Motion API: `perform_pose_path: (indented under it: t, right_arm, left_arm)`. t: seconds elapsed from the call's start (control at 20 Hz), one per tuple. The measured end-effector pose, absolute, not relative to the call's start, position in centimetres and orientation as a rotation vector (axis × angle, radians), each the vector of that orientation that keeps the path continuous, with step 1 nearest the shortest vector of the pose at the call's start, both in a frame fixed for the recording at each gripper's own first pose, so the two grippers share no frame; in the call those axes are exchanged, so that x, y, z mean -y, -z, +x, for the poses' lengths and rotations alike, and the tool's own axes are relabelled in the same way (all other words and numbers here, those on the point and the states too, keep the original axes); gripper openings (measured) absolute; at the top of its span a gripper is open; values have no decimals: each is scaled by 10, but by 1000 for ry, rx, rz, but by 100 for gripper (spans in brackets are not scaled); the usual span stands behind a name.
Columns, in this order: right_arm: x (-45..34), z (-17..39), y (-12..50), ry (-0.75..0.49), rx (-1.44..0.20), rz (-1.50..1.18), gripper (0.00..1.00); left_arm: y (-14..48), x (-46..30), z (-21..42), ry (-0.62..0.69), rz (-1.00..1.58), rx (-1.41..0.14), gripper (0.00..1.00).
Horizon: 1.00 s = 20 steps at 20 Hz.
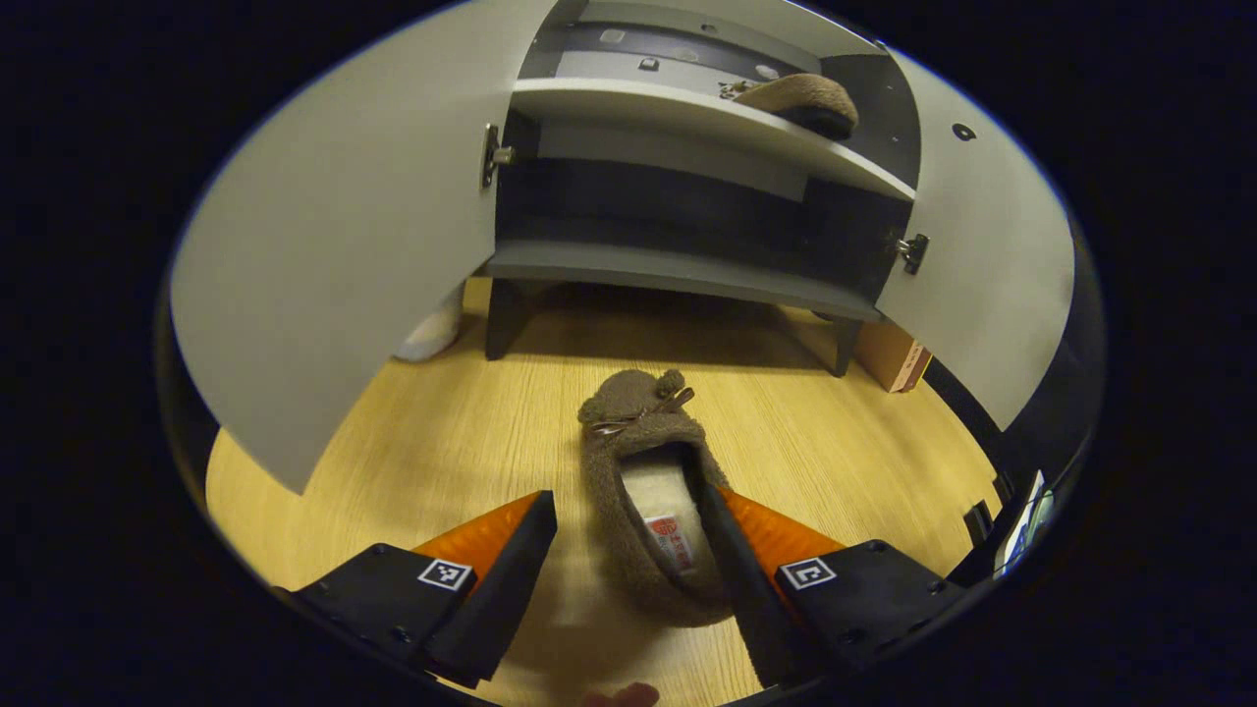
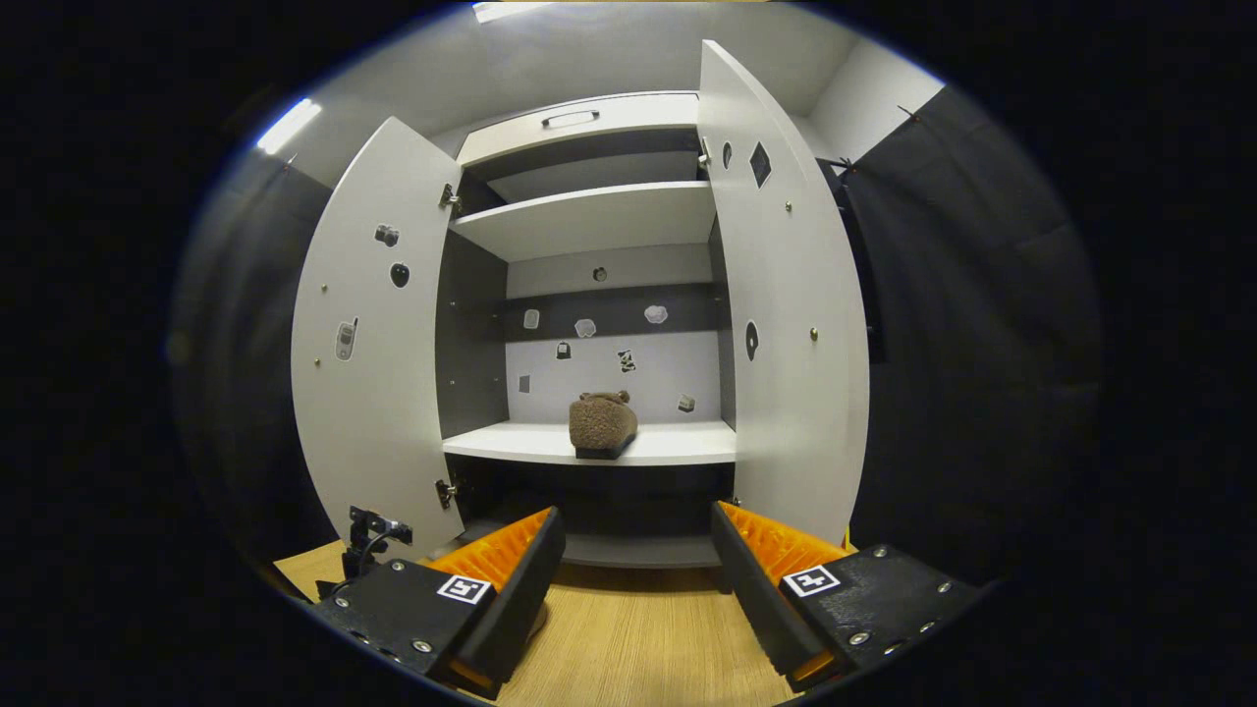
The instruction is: Grab one shoe with the right hand and put it into the shoe cabinet, grab the other shoe with the left hand and put it into the shoe cabinet; then close the right door with the right hand and the left door with the left hand.
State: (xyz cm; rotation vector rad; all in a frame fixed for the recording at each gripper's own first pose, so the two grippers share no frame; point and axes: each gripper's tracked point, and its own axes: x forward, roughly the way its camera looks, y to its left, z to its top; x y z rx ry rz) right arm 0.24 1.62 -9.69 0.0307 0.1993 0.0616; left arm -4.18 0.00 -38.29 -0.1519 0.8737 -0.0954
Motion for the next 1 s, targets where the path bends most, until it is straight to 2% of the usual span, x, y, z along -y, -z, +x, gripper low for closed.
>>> perform_pose_path:
  t: [0.3,0.45,0.65,0.75,0.85,0.9,1.0]
  right_arm:
    - [-4,18,105,-29,-215,14,93]
    - [6,23,107,-2,-218,6,92]
    - [10,24,103,8,-203,11,92]
    - [10,26,107,5,-208,8,92]
    - [10,25,108,-2,-215,12,93]
    - [10,25,107,-4,-212,11,93]
    - [9,26,104,-8,-202,3,93]
  left_arm:
    - [420,-19,-1,61,-136,-903,98]
    - [431,-18,19,50,-174,-862,100]
    - [443,-14,24,48,-224,-858,92]
    - [443,-2,23,76,-305,-853,78]
    - [441,-8,22,52,-308,-849,45]
    - [438,-12,22,28,-310,-840,31]
    - [429,-15,16,18,-314,-819,16]
